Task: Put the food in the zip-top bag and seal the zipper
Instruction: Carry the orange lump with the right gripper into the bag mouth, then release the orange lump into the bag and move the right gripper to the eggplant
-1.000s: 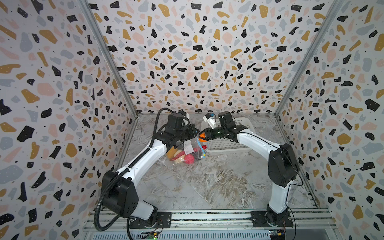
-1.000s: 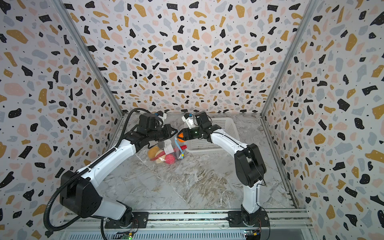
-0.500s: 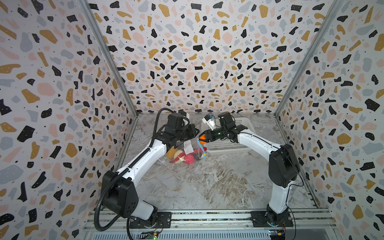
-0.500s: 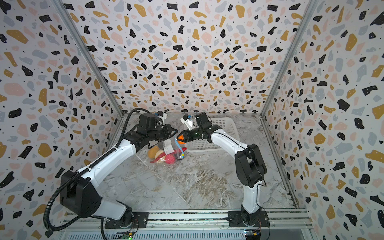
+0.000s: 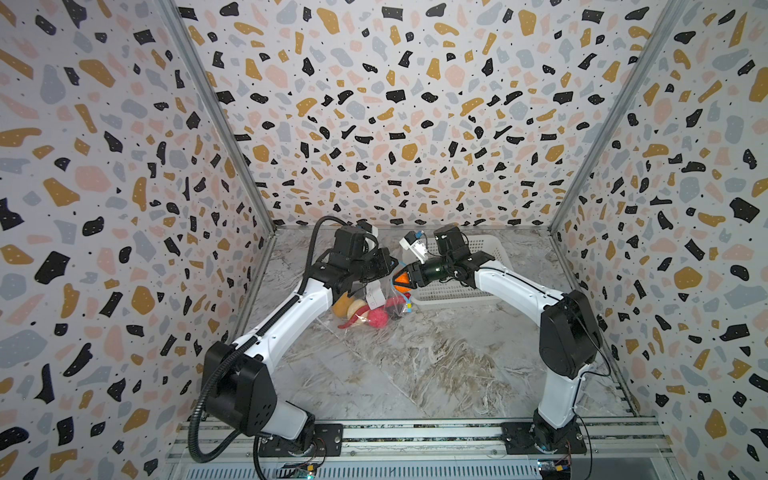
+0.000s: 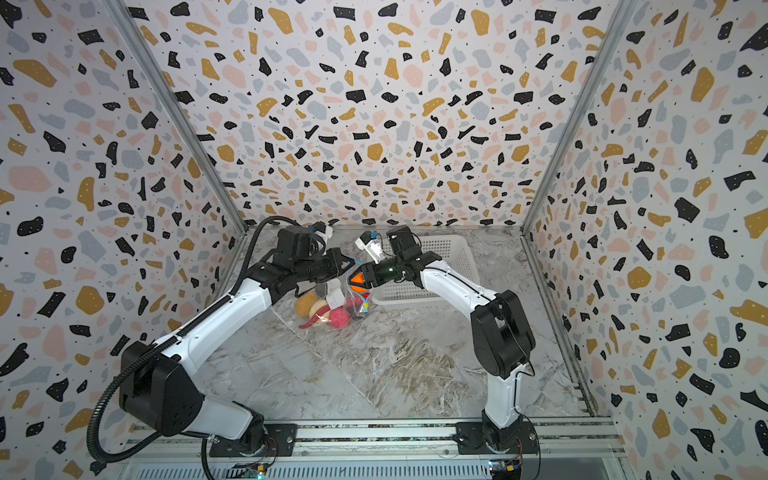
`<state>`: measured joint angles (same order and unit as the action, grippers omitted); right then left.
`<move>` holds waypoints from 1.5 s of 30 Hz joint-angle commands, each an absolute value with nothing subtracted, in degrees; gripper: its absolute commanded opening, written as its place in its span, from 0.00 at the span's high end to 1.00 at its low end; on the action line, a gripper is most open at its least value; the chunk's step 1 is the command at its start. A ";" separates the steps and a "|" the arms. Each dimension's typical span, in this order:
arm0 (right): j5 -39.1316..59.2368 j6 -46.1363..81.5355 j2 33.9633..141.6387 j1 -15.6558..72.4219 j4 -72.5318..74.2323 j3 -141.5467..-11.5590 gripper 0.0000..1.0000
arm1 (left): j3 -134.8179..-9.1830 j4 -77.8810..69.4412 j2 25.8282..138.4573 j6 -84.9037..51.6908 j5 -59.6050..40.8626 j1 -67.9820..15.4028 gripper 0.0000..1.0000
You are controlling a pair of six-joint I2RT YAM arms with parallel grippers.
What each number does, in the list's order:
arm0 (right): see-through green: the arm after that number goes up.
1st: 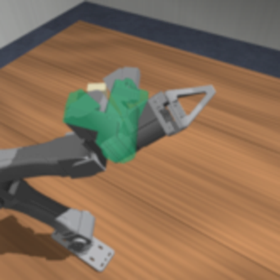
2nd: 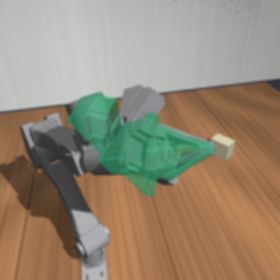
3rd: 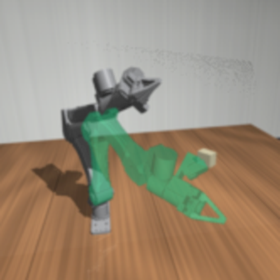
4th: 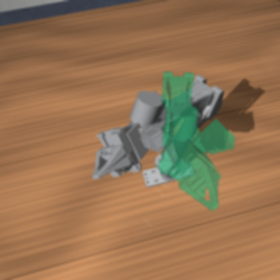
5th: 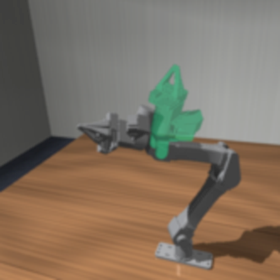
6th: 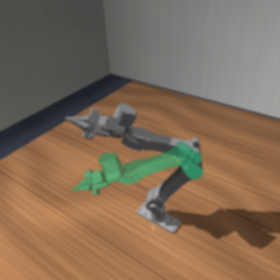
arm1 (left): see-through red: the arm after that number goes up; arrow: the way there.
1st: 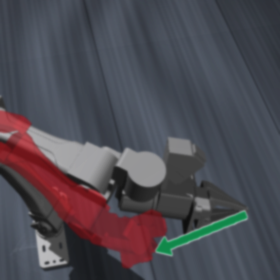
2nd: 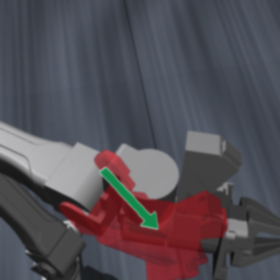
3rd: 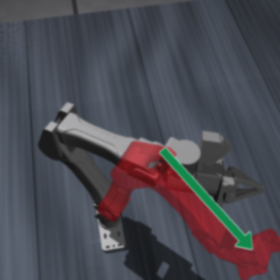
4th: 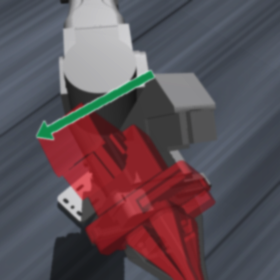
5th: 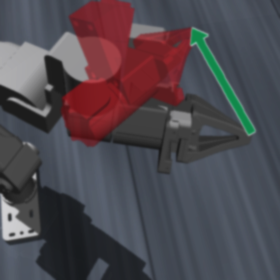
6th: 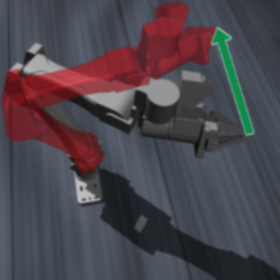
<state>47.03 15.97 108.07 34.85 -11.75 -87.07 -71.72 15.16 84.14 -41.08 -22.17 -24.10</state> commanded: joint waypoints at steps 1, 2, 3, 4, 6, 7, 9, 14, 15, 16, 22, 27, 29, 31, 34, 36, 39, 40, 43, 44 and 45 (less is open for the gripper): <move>48.24 15.43 110.03 35.18 -12.11 -88.72 0.47 | -72.72 13.61 82.11 -40.80 -22.90 -23.96 1.00; 47.55 15.42 110.57 35.24 -12.42 -89.21 0.46 | -72.71 13.59 82.00 -40.78 -22.98 -23.99 1.00; 46.94 15.22 111.01 35.20 -12.87 -89.75 0.45 | -72.66 13.62 81.85 -40.78 -22.94 -23.97 1.00; 46.38 15.07 111.59 35.09 -13.48 -90.59 0.45 | -72.55 13.49 81.74 -40.80 -23.01 -23.96 1.00; 45.51 14.82 112.60 35.14 -14.47 -91.96 0.42 | -72.30 13.45 81.59 -40.87 -23.00 -23.94 1.00; 45.40 14.90 112.95 35.20 -14.59 -92.42 0.40 | -72.30 13.40 81.62 -40.91 -23.10 -23.99 1.00; 45.19 14.85 113.16 35.23 -14.83 -92.85 0.34 | -72.32 13.37 81.71 -40.97 -23.17 -23.99 1.00; 42.94 14.28 111.93 35.25 -15.70 -92.85 0.22 | -72.29 13.25 81.59 -40.87 -23.14 -23.96 1.00; 42.66 14.21 111.66 35.20 -15.96 -92.98 0.21 | -72.25 13.26 81.63 -40.87 -23.20 -23.96 1.00; 42.23 14.15 111.28 35.16 -16.25 -93.03 0.20 | -72.18 13.08 81.74 -40.85 -23.19 -23.93 1.00; 38.93 13.88 107.63 34.38 -17.55 -92.95 0.20 | -72.16 12.94 82.02 -40.57 -23.67 -23.96 1.00; 33.86 12.26 100.14 32.78 -15.91 -87.00 0.21 | -70.96 12.33 81.70 -40.36 -23.99 -23.97 1.00; 31.77 10.87 96.46 31.04 -15.94 -83.95 0.22 | -70.75 11.56 82.06 -40.69 -24.22 -23.98 1.00; 29.81 9.47 92.28 29.35 -14.77 -80.22 0.23 | -71.41 11.84 82.70 -40.48 -24.41 -23.99 1.00; 28.68 6.56 86.63 26.29 -9.63 -73.11 0.25 | -71.67 12.07 83.43 -40.08 -23.78 -23.96 1.00; 28.08 2.67 83.76 25.01 -5.15 -68.75 0.25 | -71.60 12.30 83.63 -39.83 -23.52 -23.94 1.00; 24.82 -5.01 81.85 24.30 -0.37 -64.56 0.26 | -71.25 12.35 83.65 -39.75 -23.24 -23.84 1.00; 23.81 -7.65 82.15 24.02 0.43 -63.95 0.26 | -71.27 12.43 83.62 -39.66 -23.15 -23.79 1.00; 22.83 -13.82 84.41 22.37 1.80 -63.23 0.26 | -71.63 12.69 84.01 -39.63 -23.19 -23.68 1.00; 22.74 -15.13 85.30 21.63 2.19 -63.19 0.26 | -71.88 12.91 84.13 -39.39 -23.18 -23.71 1.00; 23.14 -16.22 86.15 20.91 2.56 -63.19 0.26 | -71.97 13.09 84.28 -39.29 -23.12 -23.66 1.00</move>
<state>24.77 -8.38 84.99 22.72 -1.23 -63.24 -71.48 14.87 83.88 -40.69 -23.05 -24.08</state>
